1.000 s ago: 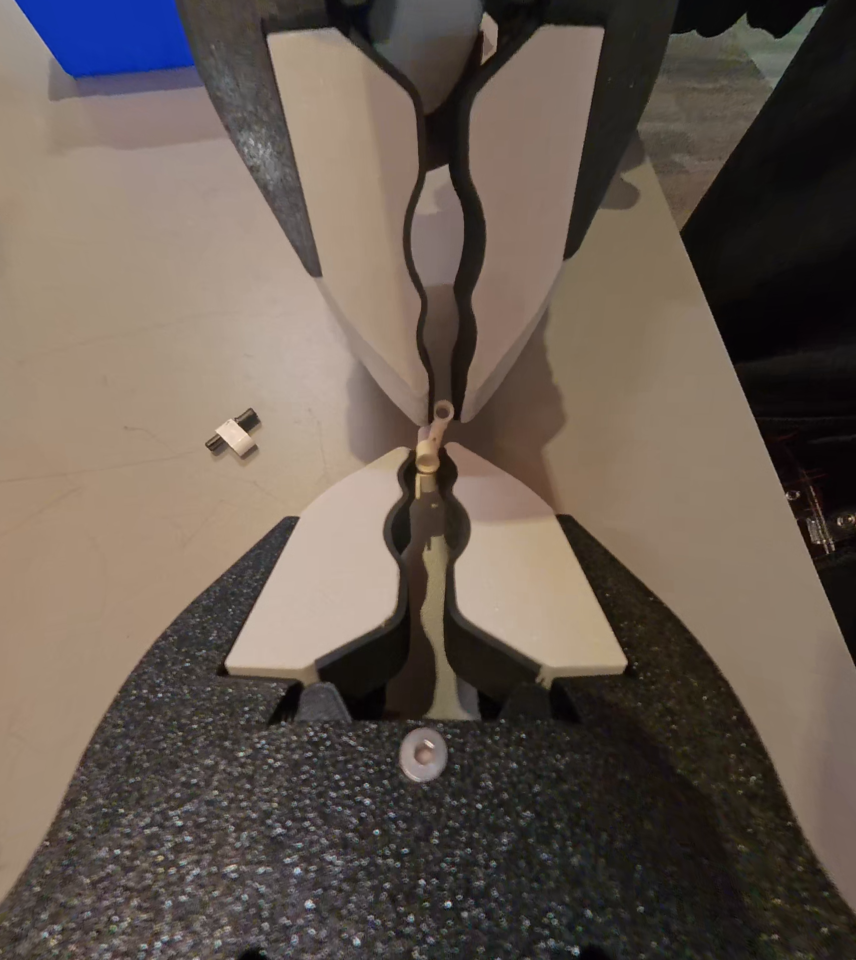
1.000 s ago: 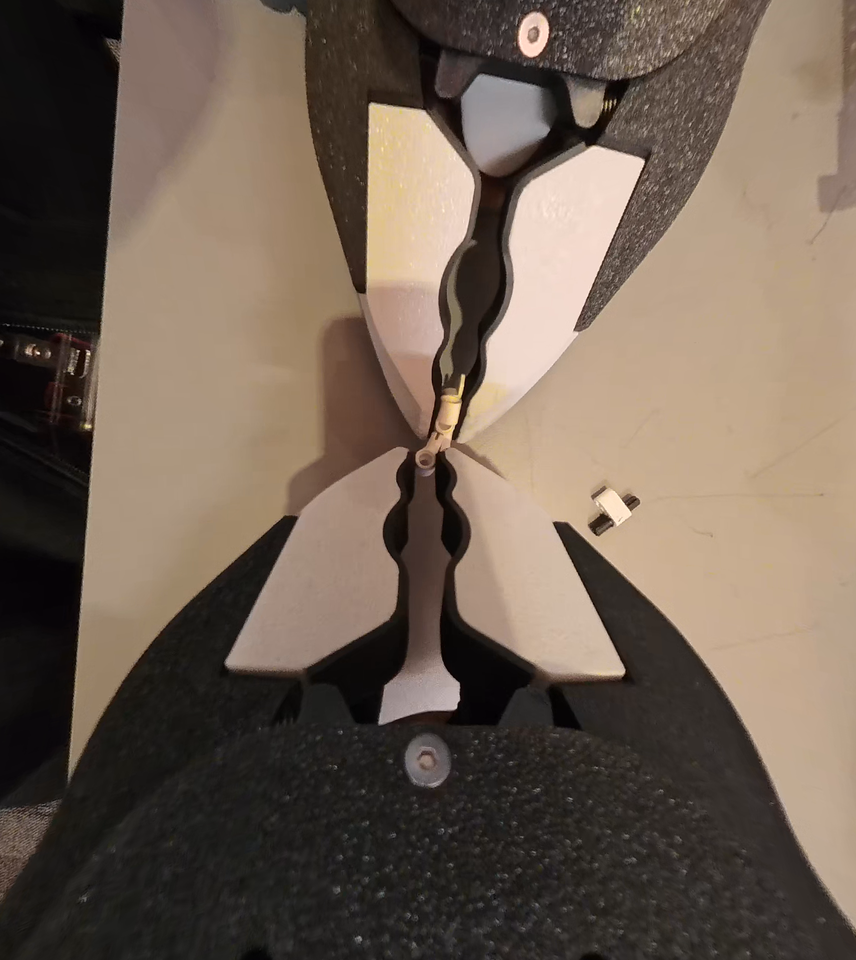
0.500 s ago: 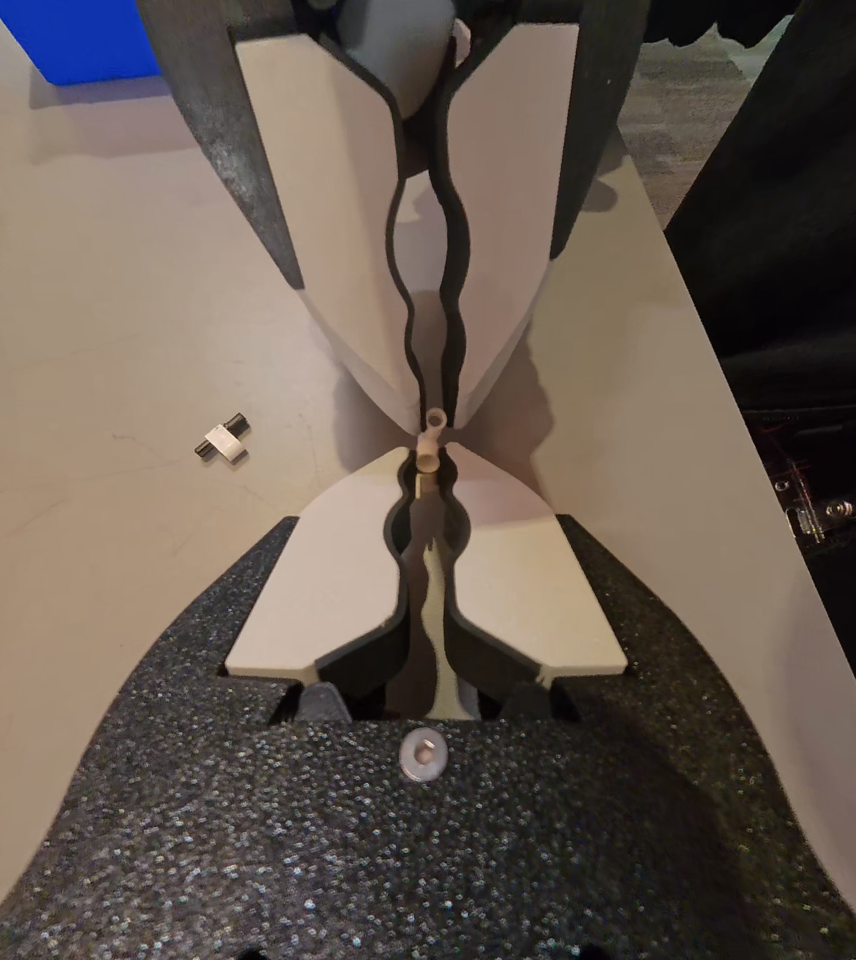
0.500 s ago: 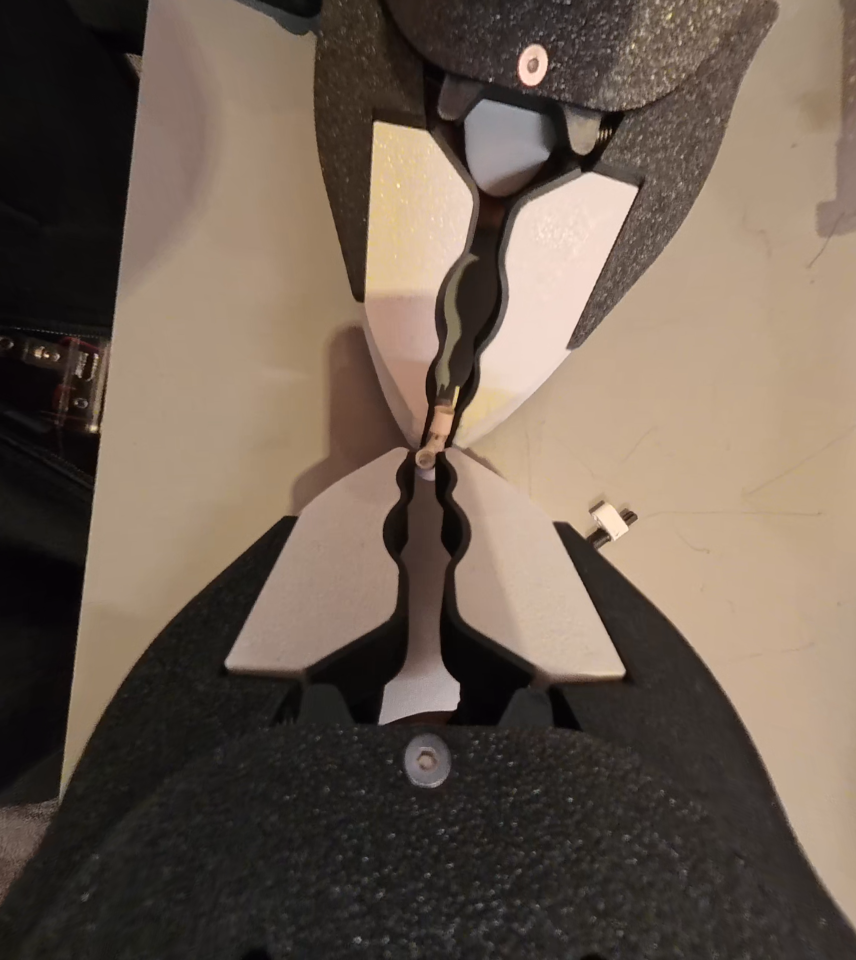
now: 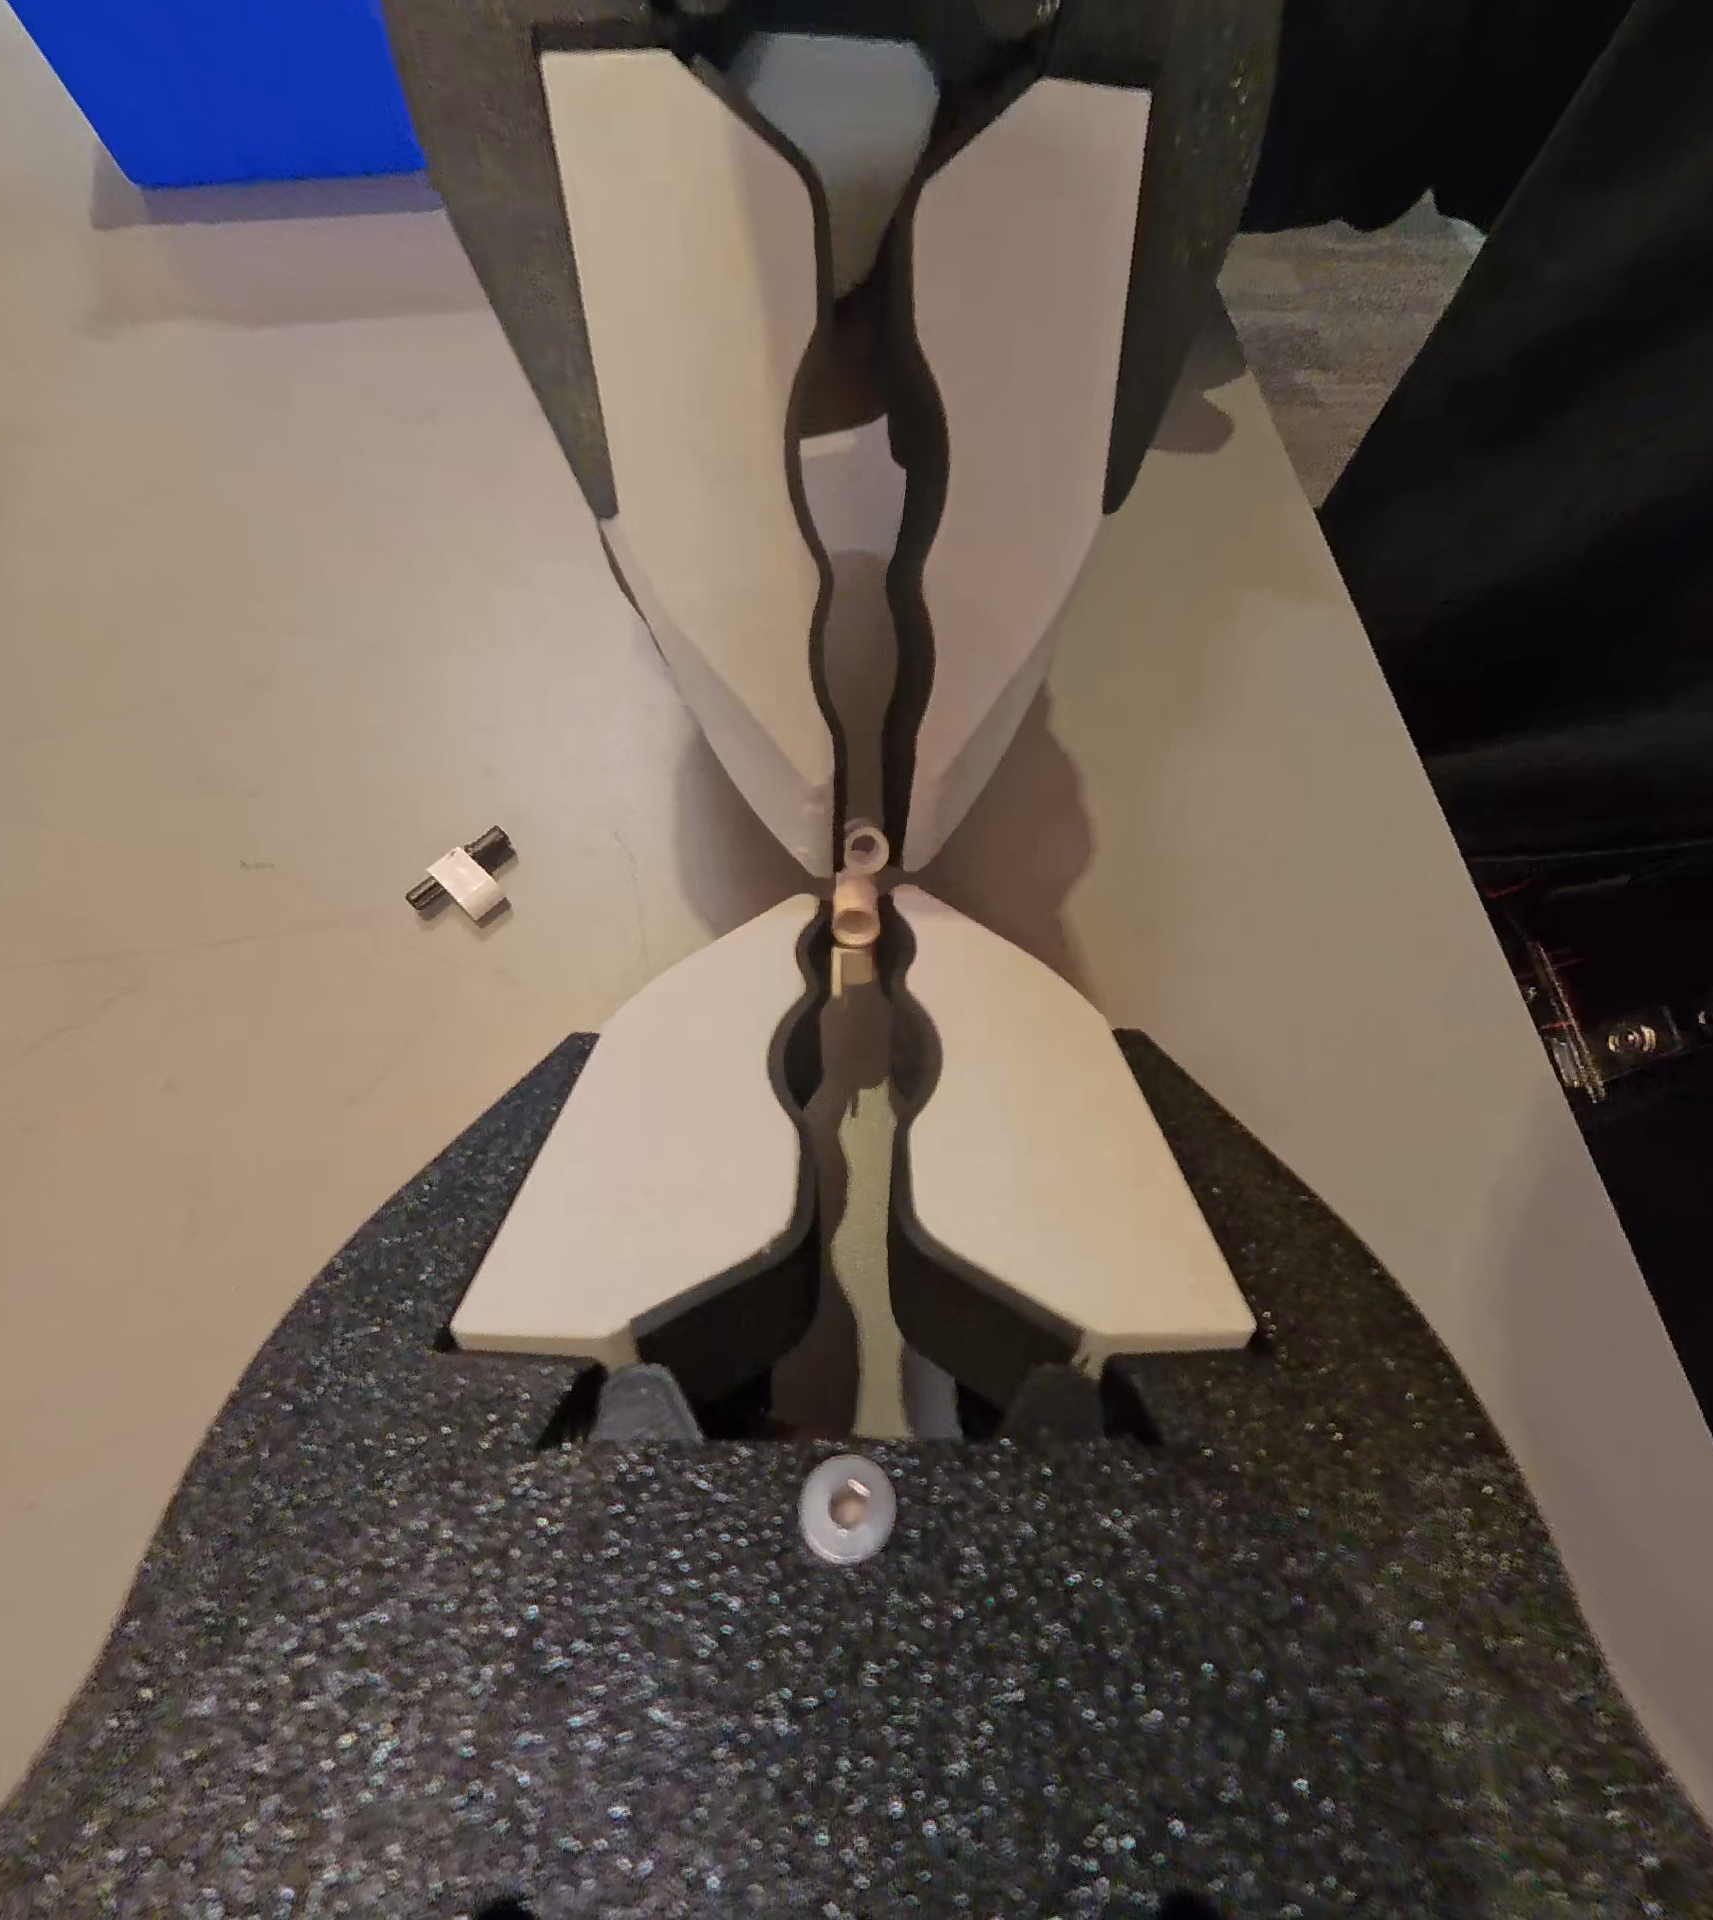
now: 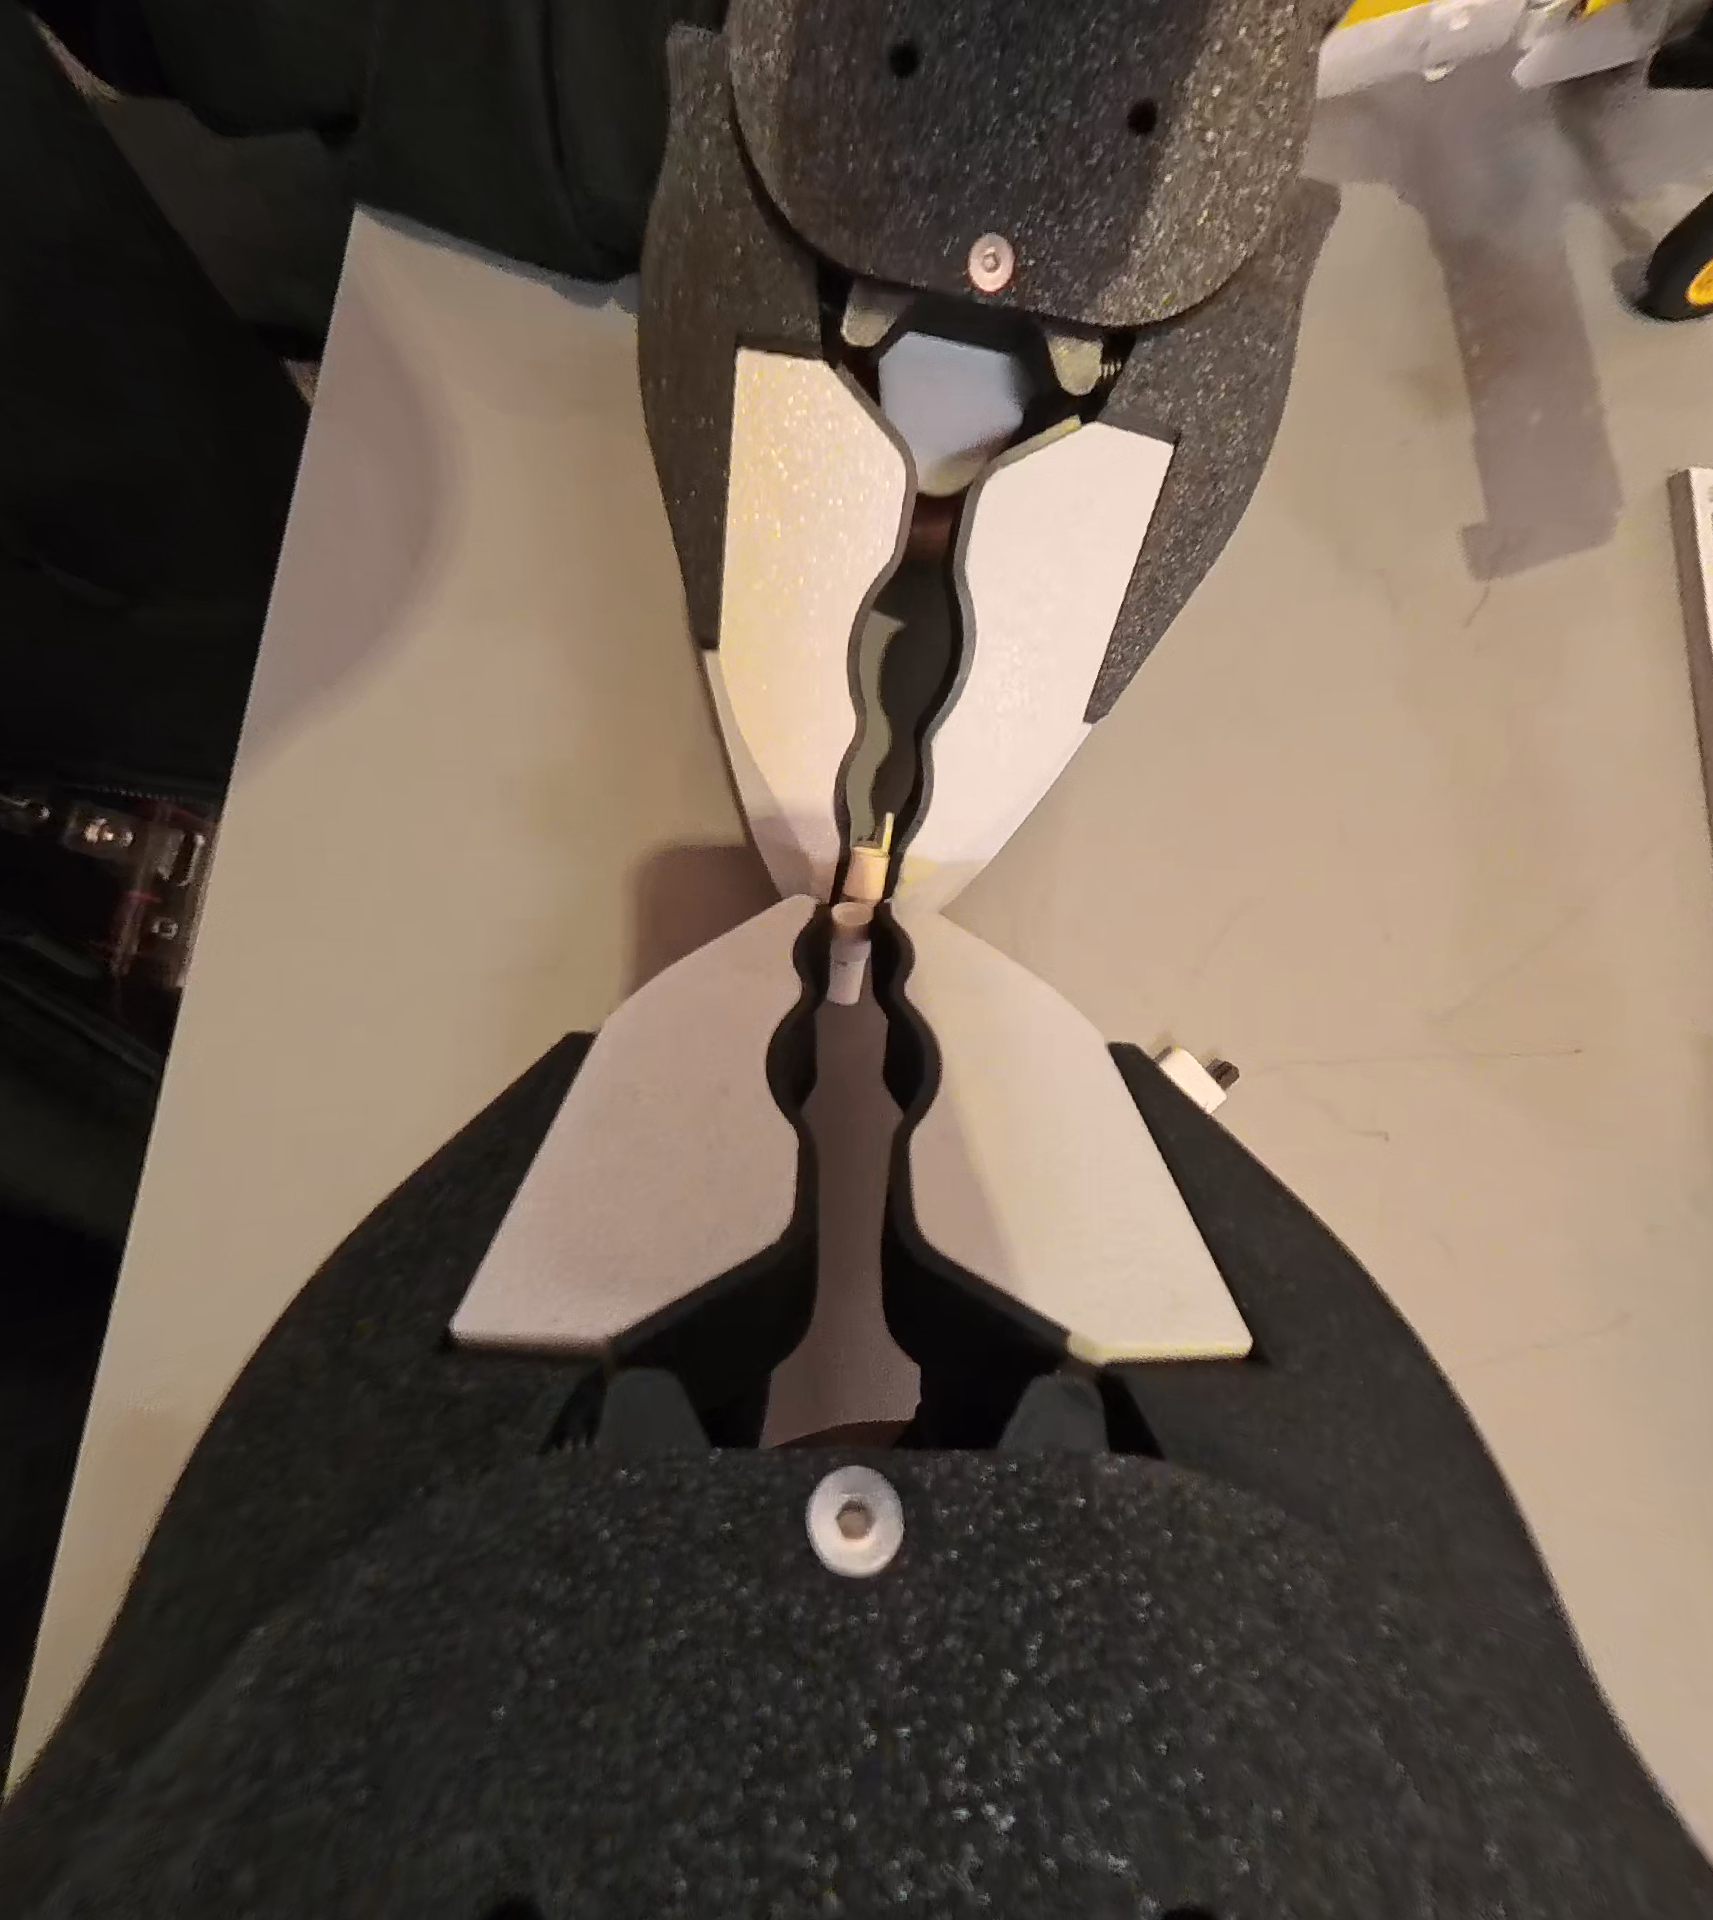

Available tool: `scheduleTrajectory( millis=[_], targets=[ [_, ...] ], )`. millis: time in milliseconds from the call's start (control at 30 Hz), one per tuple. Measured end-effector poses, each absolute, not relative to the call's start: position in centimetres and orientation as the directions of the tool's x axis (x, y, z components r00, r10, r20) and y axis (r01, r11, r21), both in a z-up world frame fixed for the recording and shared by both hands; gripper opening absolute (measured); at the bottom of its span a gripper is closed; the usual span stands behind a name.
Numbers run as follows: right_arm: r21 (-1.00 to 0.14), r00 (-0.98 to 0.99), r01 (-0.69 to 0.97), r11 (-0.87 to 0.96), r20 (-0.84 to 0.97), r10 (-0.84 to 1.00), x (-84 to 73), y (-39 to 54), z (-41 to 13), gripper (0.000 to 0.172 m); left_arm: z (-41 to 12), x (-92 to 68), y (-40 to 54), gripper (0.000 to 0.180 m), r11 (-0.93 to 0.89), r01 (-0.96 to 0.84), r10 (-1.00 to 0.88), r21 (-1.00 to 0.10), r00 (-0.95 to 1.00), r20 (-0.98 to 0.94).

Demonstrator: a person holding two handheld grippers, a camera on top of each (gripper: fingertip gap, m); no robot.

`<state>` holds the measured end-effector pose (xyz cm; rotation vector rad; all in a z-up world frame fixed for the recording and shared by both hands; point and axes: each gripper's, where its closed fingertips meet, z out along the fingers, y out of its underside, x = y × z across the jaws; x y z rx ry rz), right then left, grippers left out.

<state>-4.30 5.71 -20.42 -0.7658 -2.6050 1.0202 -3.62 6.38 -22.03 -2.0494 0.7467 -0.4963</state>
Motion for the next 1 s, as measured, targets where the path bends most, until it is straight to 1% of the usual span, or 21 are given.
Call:
scheduleTrajectory(
  millis=[167, 367, 767, 1000],
  targets=[
    [-0.751, -0.812, 0.356, 0.556, 0.047, 0.582, -4.53, 5.72, -20.06, 0.007, -21.77, -3.67, 6.37, 0.008, -0.435, -0.301, -0.67, -0.848, 0.737, 0.082],
    [-0.791, -0.795, 0.327, 0.518, 0.066, 0.603, -4.62, 5.85, -19.98, 0.007, -21.77, -3.65, 6.37, 0.008, -0.435, -0.301, -0.672, -0.848, 0.736, 0.084],
    [-0.835, -0.781, 0.291, 0.466, 0.074, 0.62, -4.8, 5.82, -19.87, 0.007, -21.69, -3.58, 6.3, 0.007, -0.432, -0.298, -0.68, -0.851, 0.728, 0.09],
    [-0.863, -0.8, 0.285, 0.417, 0.025, 0.599, -4.66, 5.72, -19.75, 0.007, -21.33, -3.63, 6.31, 0.007, -0.429, -0.269, -0.682, -0.862, 0.722, 0.114]
  ],
)
